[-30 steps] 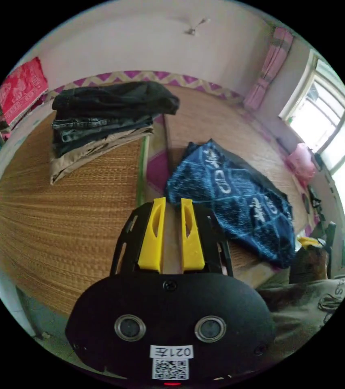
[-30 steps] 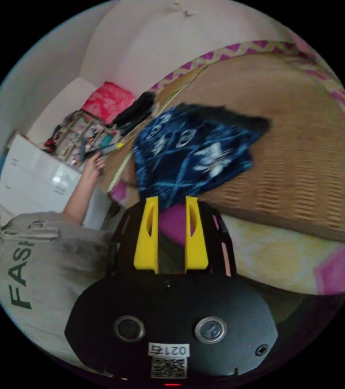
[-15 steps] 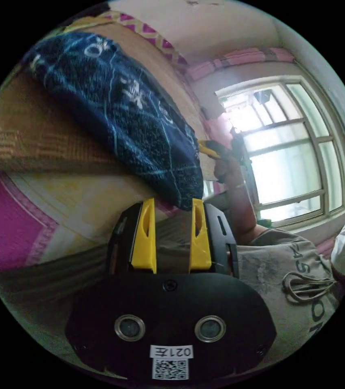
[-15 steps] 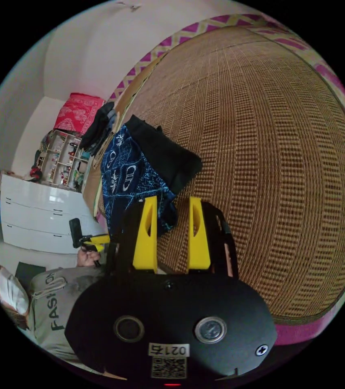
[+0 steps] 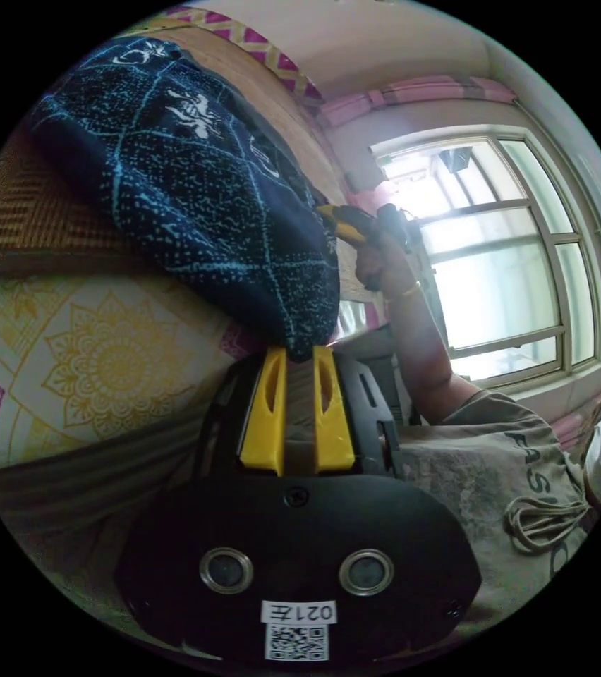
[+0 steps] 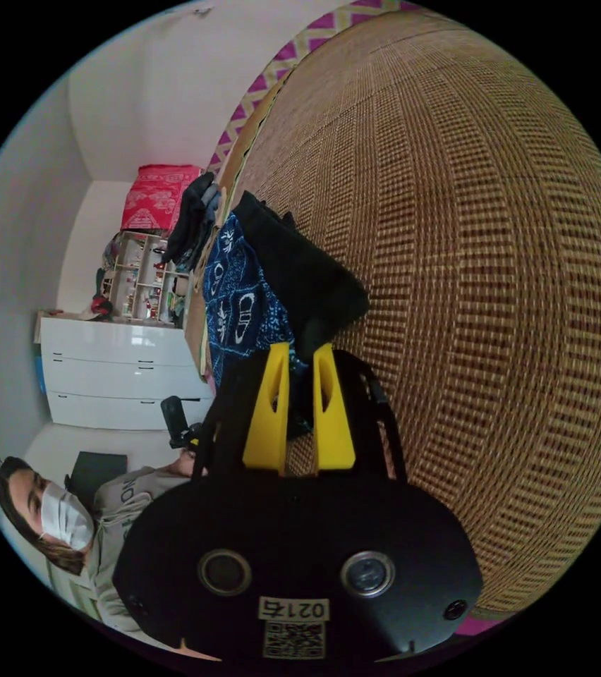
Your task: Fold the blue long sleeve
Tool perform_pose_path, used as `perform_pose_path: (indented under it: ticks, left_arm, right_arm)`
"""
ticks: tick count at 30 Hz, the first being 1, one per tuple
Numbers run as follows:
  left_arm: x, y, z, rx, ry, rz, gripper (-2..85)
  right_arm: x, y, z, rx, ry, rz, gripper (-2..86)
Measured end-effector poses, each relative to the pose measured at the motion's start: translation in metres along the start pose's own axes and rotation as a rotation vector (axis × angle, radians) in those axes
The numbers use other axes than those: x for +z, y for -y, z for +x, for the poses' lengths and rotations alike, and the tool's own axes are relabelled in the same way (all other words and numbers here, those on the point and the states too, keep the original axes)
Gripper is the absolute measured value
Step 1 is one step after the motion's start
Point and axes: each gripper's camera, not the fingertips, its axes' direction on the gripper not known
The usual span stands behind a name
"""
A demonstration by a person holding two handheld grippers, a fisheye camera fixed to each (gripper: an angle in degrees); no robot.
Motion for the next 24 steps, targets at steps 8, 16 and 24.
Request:
perform_pose_path:
  ticks: [8, 16, 24]
  left_arm:
    - [-0.059, -0.007, -0.010, 0.066, -0.227, 0.082, -0.4]
    - [-0.201, 0.025, -0.025, 0.110, -0.188, 0.331, -0.5]
    - [-0.297, 0.083, -0.173, -0.267, -0.290, 0.615, 2.1]
  right_arm:
    - [-0.018, 0.026, -0.055, -0.053, 0.128, 0.020, 3.0]
    - [0.037, 0.143, -0.169, -0.163, 0.145, -0.093, 2.9]
    - [0.195, 0.310, -0.219, -0.103, 0.039, -0.144, 6.8]
